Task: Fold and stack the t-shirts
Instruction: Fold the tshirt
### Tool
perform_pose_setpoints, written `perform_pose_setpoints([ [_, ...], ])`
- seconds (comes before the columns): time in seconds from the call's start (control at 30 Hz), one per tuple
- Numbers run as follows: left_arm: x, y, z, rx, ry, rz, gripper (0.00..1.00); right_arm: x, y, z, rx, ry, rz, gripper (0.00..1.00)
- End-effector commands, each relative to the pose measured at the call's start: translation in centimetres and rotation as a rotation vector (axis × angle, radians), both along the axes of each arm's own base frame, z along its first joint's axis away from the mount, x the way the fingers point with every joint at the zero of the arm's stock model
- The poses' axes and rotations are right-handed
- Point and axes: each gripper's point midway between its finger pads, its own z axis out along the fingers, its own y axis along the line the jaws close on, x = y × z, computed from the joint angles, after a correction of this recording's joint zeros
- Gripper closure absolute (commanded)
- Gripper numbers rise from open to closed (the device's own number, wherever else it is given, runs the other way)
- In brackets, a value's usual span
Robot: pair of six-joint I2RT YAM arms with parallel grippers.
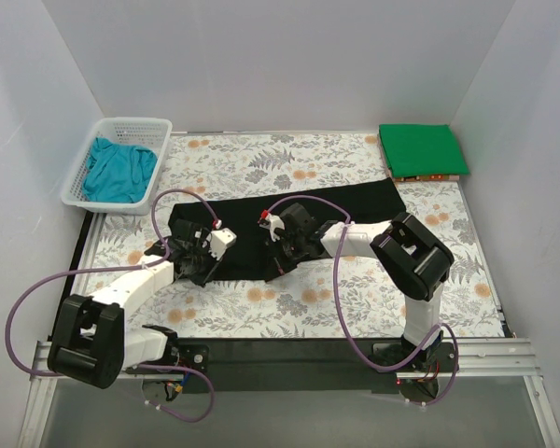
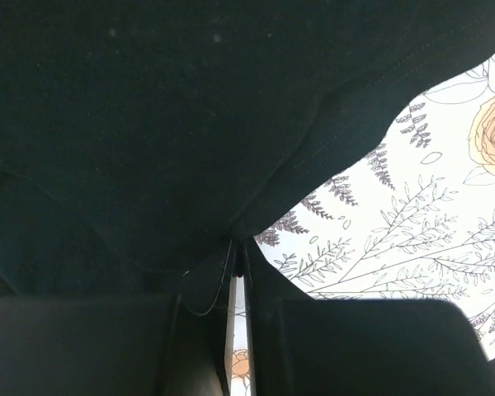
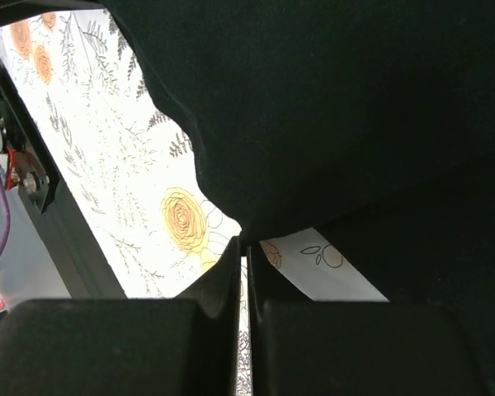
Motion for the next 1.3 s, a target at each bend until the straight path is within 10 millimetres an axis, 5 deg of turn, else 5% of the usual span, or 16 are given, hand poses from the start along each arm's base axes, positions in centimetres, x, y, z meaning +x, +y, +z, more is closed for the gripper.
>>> perform_pose_setpoints([
  [0.0, -1.9, 0.6, -0.5, 0.033, 0.054, -0.017, 1.00, 0.3, 1.0, 2.2, 0.061, -0.002, 0.027, 0.99],
  [0.27, -0.1, -1.6, 5.7, -0.089, 0.019, 0.005, 1.00, 2.6, 0.6, 6.8, 0.148, -0.074, -0.001, 0.99],
  [0.5, 6.2, -0.3, 8.8, -0.131, -0.062, 0.104, 1.00, 6.2, 1.1, 8.5, 0.192, -0.111, -0.017, 0.99],
  [0.77, 13.3, 1.0, 9.4, -0.167, -0.115, 0.194, 1.00, 11.9, 1.7, 7.4, 0.188, -0.147, -0.066, 0.99],
  [1.0, 16.5, 1.2, 9.0, -0.188, -0.136, 0.220, 1.00, 15.5, 1.7, 7.6, 0.204, -0.175, -0.107, 0.99],
  [1.27, 19.7, 1.2, 8.6, -0.174, -0.160, 0.216, 1.00, 17.1, 1.5, 7.6, 0.214, -0.176, -0.127, 0.99],
])
